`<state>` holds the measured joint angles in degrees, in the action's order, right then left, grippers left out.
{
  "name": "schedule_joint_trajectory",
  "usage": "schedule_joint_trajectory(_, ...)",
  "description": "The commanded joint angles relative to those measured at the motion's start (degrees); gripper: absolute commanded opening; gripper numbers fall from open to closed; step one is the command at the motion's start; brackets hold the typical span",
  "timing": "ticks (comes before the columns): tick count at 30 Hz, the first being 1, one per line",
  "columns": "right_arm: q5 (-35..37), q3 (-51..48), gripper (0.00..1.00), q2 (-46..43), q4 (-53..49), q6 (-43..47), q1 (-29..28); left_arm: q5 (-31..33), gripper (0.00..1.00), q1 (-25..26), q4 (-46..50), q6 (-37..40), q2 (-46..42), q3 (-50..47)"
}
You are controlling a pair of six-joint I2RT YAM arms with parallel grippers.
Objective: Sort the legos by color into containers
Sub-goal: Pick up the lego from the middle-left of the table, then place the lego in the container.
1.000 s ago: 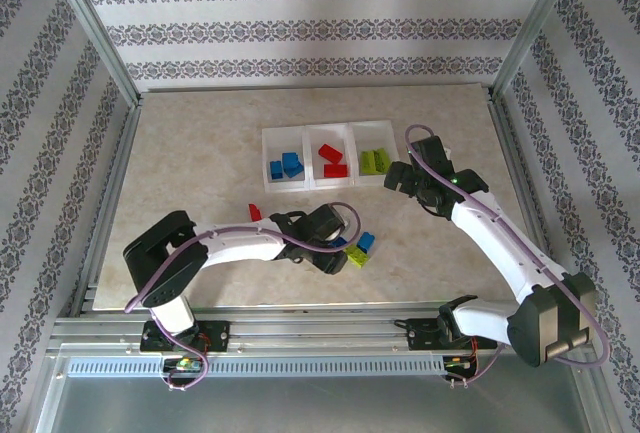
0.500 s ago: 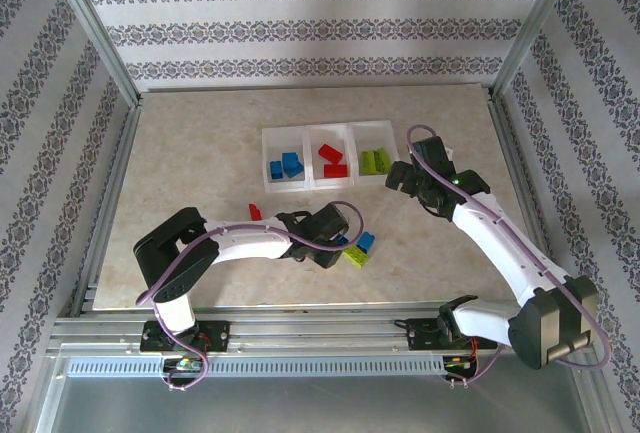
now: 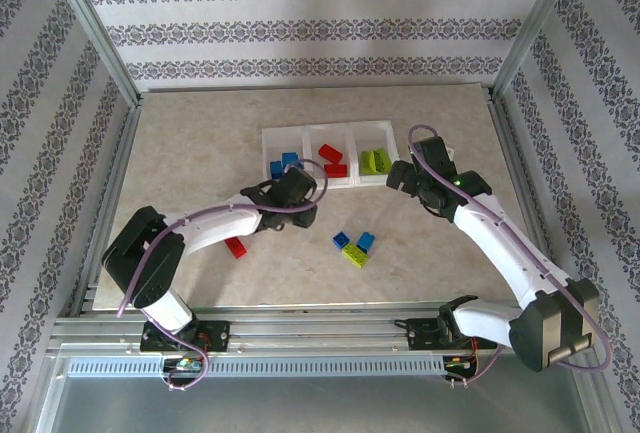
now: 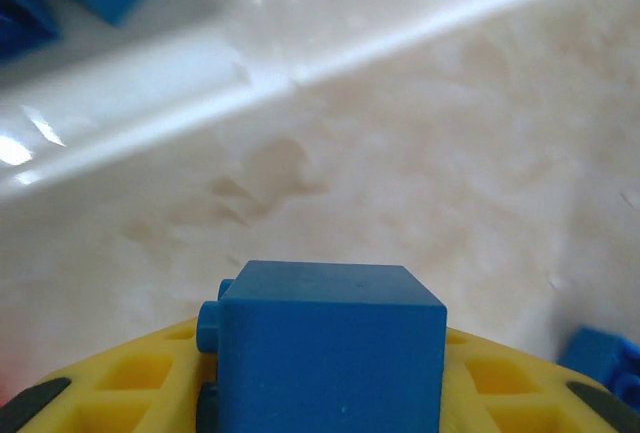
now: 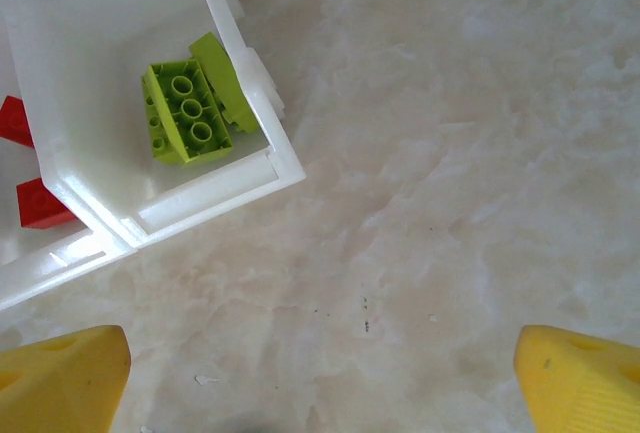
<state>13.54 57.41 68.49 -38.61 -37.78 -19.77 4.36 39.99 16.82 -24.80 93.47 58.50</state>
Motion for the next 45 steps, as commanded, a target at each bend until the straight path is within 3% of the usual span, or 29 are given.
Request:
schedule_joint_trajectory(1,1.75,0.25,0.99,-1.4,-0.85,-0.72,-0.88,1.98,0.38,-3.73,0.58,1.99,-1.39,4.41)
schedule_joint_trajectory(9,1.97,-0.54,0.98,-2.54,-1.07,-1.05,-1.94,2.94,0.38,-11.41,2.85,5.98,5.06,16.57)
schedule_joint_trajectory(19,2.15,-0.42,0.98,-2.87,-1.38,-1.23,-2.73,0.55,0.39,-16.5,5.37,5.87,15.38,28.18)
schedule_joint_trajectory(33,2.63,-0.78,0.98,-3.26,-1.89,-1.25,-3.69,1.97,0.44,-18.06,11.15,4.77,27.55,39.58)
schedule_joint_trajectory(45,3.6,-3.24,0.98,-3.63,-4.22,-1.32,-6.29,2.57,0.61,-18.06,9.94,2.14,24.91,36.73)
